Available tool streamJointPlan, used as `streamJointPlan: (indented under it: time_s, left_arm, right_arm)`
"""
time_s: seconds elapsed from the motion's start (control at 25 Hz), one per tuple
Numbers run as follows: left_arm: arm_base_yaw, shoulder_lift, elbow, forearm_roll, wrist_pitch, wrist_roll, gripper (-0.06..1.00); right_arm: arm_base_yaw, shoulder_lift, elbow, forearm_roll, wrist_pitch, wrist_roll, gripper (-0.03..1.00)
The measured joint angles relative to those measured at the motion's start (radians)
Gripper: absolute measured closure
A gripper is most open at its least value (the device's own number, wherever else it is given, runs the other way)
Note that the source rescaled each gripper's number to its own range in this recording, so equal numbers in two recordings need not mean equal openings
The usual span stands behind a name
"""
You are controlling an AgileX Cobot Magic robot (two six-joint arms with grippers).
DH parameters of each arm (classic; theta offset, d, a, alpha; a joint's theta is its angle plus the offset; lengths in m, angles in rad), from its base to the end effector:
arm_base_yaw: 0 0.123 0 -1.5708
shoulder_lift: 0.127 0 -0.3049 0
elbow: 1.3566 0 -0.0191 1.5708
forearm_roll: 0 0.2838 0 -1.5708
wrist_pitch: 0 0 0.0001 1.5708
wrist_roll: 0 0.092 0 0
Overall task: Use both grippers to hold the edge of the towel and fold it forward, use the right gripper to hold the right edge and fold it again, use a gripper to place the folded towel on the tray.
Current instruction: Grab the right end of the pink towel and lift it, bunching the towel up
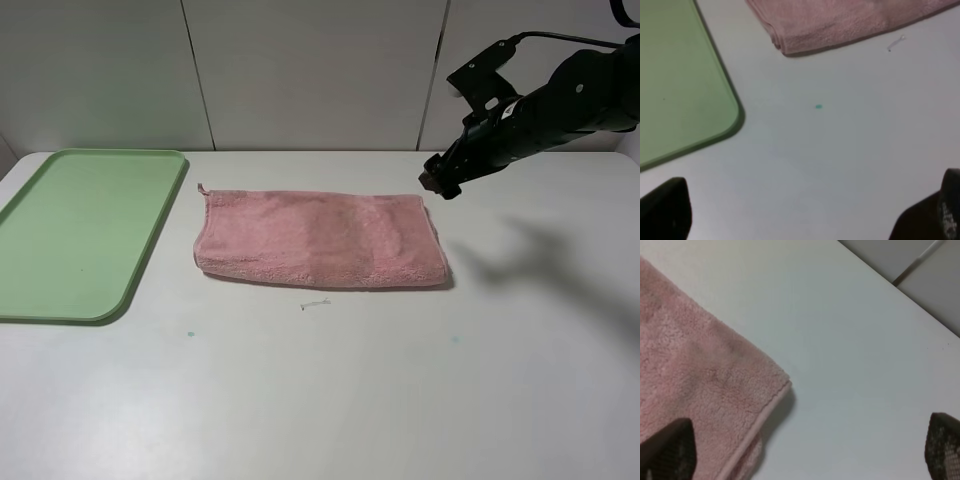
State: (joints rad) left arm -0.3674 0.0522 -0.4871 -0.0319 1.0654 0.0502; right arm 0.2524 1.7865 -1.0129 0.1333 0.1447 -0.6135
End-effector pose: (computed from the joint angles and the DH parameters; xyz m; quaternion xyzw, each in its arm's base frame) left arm 0.0132 -0.0078 0.2878 0.1806 0.8519 -0.0934 0.4827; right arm 0.3831 0.1006 0.1771 -0.3377 0.8688 -0.0325 0.3607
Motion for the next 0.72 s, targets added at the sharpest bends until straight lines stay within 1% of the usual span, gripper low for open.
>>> streamJointPlan:
  time_s: [0.16,0.52,0.64,0.72]
  left_arm:
    - [0.046,-0.001,0.0,-0.069,0.0,0.02,-0.04]
    - [0.192,-0.057,0.0,-0.117,0.0,0.071,-0.04]
    - [0.223,-0.06,0.001,-0.137,0.001,0.099,-0.04]
    - [0.227,-0.06,0.001,-0.152,0.001,0.116,-0.04]
  right_arm:
    - [0.0,0.0,0.0,0.0,-0.001,0.0,-0.03]
    - [0.0,0.0,0.0,0.0,-0.001,0.0,-0.03]
    - [0.0,0.0,0.0,0.0,-0.001,0.0,-0.03]
    - [0.0,0.0,0.0,0.0,-0.001,0.0,-0.03]
